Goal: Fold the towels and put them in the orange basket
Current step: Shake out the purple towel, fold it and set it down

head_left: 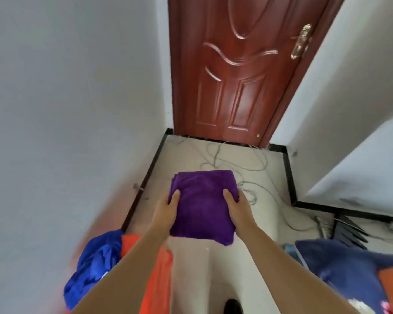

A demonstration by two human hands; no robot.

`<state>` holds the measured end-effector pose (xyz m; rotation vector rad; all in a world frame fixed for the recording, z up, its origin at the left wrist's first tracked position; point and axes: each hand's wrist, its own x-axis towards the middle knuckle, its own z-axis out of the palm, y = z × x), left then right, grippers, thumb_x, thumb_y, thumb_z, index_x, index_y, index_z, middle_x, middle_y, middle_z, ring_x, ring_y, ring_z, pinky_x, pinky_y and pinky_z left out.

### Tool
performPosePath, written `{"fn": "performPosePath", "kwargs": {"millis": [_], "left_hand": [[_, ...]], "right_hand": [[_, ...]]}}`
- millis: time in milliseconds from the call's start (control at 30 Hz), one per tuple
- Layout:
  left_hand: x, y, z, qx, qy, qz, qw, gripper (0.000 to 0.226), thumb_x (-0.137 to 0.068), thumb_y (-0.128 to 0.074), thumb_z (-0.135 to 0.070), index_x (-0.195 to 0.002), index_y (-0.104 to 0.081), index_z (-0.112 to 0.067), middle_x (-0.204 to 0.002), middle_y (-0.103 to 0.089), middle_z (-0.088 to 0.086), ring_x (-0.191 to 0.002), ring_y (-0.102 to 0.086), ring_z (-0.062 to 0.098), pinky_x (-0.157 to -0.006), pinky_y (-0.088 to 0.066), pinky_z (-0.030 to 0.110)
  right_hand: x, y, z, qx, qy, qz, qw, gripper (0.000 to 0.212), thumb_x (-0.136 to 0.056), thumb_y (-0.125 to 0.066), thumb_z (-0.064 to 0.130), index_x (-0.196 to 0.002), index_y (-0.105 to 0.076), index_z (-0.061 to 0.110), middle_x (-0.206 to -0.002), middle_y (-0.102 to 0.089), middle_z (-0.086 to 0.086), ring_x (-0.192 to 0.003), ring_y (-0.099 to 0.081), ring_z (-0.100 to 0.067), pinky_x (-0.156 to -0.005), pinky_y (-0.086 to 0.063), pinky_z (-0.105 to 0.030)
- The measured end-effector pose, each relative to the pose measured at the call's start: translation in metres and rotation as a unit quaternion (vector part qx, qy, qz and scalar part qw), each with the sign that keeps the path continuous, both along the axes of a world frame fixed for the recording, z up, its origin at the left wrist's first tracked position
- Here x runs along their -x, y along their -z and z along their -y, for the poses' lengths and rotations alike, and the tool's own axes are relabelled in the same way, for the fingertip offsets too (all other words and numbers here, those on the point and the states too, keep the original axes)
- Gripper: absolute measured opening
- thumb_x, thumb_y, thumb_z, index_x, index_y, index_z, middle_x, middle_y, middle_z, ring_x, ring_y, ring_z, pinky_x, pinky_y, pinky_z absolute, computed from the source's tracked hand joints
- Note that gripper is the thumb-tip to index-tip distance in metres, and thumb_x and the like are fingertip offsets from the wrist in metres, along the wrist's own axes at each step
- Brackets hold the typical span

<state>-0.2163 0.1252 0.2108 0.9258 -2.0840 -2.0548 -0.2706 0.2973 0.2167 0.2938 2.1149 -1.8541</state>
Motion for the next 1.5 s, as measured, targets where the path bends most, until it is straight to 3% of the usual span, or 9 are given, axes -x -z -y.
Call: {"fn": "performPosePath", "kwargs": {"millis": [133,233,333,633,733,867,1100,1333,1500], "left_hand": [[0.034,-0.018,-0.094,0.004,0.116,-0.024,0.993,0.026,-0.100,-0.040,-0.034,-0.106,-0.063,-0.023,-0.101,-0.067,-0.004,-0.099,-0.064,0.018,-0.087,-0.052,0.032],[0.053,-0.022,-0.172,0.012,0.192,-0.025,0.981,0.025,-0.100,-0.040,-0.034,-0.102,-0.063,-0.023,-0.099,-0.067,-0.004,-0.098,-0.063,0.018,-0.086,-0.051,0.031],[0.065,-0.029,-0.264,0.013,0.256,-0.036,0.966,0.025,-0.100,-0.040,-0.031,-0.107,-0.061,-0.020,-0.097,-0.062,-0.006,-0.092,-0.057,0.013,-0.071,-0.044,0.019],[0.093,-0.027,-0.505,0.027,0.418,-0.018,0.908,0.041,-0.098,-0.044,-0.035,-0.129,-0.057,-0.010,-0.123,-0.062,0.004,-0.113,-0.058,0.022,-0.090,-0.045,0.027],[0.103,-0.028,-0.561,0.027,0.474,-0.021,0.880,0.037,-0.098,-0.045,-0.037,-0.126,-0.059,-0.016,-0.114,-0.061,-0.001,-0.110,-0.058,0.020,-0.085,-0.044,0.025],[0.123,-0.023,-0.643,0.051,0.551,-0.022,0.833,0.030,-0.096,-0.050,-0.035,-0.118,-0.063,-0.018,-0.104,-0.062,-0.004,-0.101,-0.058,0.016,-0.073,-0.045,0.020],[0.160,0.024,-0.752,0.076,0.695,0.010,0.715,0.035,-0.088,-0.061,-0.038,-0.120,-0.060,-0.023,-0.109,-0.065,-0.007,-0.103,-0.062,0.011,-0.089,-0.049,0.024],[0.176,0.142,-0.825,0.329,0.727,0.050,0.601,0.035,-0.097,-0.045,-0.023,-0.126,-0.050,-0.005,-0.132,-0.055,0.017,-0.125,-0.049,0.034,-0.101,-0.037,0.035],[0.176,0.220,-0.832,0.459,0.702,0.074,0.540,0.031,-0.098,-0.032,-0.013,-0.127,-0.044,-0.010,-0.132,-0.054,0.014,-0.124,-0.050,0.034,-0.098,-0.041,0.042]], "right_hand": [[-0.010,-0.011,-0.101,0.028,0.125,-0.015,0.992,0.015,-0.094,-0.055,0.032,-0.103,-0.058,0.021,-0.099,-0.067,-0.003,-0.088,-0.063,-0.019,-0.071,-0.055,-0.033],[-0.020,-0.016,-0.179,0.038,0.207,-0.009,0.977,0.023,-0.091,-0.058,0.037,-0.109,-0.059,0.022,-0.103,-0.068,-0.003,-0.094,-0.064,-0.021,-0.084,-0.056,-0.040],[-0.032,-0.018,-0.267,0.034,0.277,-0.013,0.960,0.027,-0.091,-0.057,0.037,-0.112,-0.059,0.020,-0.104,-0.068,-0.003,-0.093,-0.064,-0.019,-0.081,-0.055,-0.037],[-0.060,-0.023,-0.485,0.034,0.434,-0.027,0.900,0.012,-0.091,-0.060,0.031,-0.091,-0.061,0.019,-0.095,-0.068,-0.006,-0.087,-0.062,-0.021,-0.084,-0.052,-0.038],[-0.067,-0.017,-0.528,0.060,0.483,-0.025,0.873,0.006,-0.093,-0.058,0.028,-0.093,-0.060,0.022,-0.095,-0.066,-0.003,-0.086,-0.062,-0.019,-0.083,-0.053,-0.036],[-0.071,0.003,-0.586,0.082,0.548,-0.002,0.832,0.020,-0.092,-0.058,0.032,-0.107,-0.061,0.019,-0.104,-0.067,-0.005,-0.095,-0.064,-0.022,-0.088,-0.053,-0.040],[-0.057,0.068,-0.660,0.090,0.655,0.053,0.749,0.025,-0.092,-0.058,0.033,-0.111,-0.059,0.018,-0.106,-0.067,-0.005,-0.098,-0.063,-0.024,-0.092,-0.052,-0.044],[-0.041,0.183,-0.699,0.101,0.665,0.158,0.723,0.010,-0.093,-0.054,0.008,-0.097,-0.052,0.017,-0.111,-0.062,-0.016,-0.101,-0.060,-0.030,-0.096,-0.048,-0.051],[-0.029,0.279,-0.701,0.141,0.642,0.222,0.721,0.018,-0.091,-0.053,0.003,-0.085,-0.046,0.018,-0.106,-0.062,-0.020,-0.094,-0.062,-0.033,-0.090,-0.049,-0.060]]}}
